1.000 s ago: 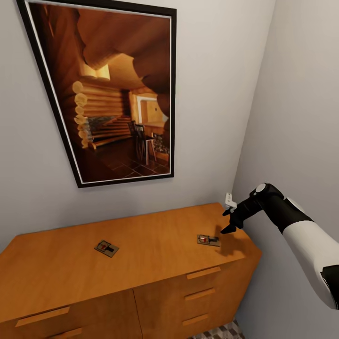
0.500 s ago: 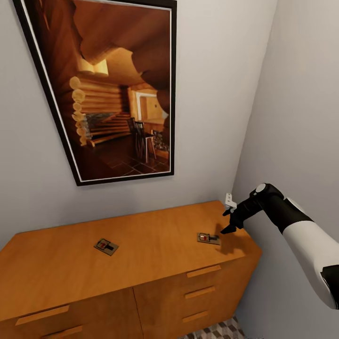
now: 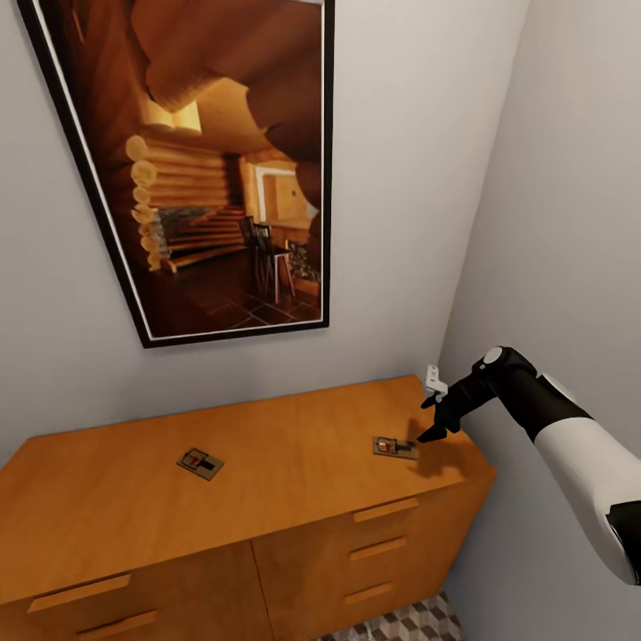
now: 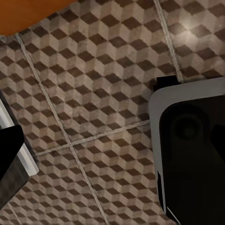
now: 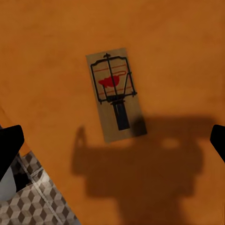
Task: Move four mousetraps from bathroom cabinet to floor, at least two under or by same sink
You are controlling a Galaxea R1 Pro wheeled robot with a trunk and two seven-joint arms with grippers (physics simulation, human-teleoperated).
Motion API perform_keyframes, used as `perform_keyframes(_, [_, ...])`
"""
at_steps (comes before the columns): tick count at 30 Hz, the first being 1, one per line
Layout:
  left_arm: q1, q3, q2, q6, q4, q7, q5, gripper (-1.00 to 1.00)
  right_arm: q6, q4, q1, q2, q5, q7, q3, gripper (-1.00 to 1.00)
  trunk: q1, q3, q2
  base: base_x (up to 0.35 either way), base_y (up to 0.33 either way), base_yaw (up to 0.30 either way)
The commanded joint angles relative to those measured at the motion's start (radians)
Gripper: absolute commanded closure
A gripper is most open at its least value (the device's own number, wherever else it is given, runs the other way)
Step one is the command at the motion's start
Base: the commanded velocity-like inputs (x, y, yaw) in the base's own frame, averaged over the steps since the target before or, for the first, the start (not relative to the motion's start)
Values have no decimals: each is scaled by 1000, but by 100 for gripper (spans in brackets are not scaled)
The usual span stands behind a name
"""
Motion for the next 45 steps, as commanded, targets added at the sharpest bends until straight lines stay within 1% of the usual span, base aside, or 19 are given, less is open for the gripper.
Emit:
perform_keyframes(1, [-2, -9, -1, -7, 4, 0, 10, -100, 11, -2, -1, -1, 1, 3, 3, -100, 0, -3, -1, 0, 0, 0])
perform_keyframes(45, [-1, -9, -2, -7, 4, 0, 10, -100, 11, 0, -1, -1, 1, 2, 5, -100, 0, -55, -1, 0, 0, 0])
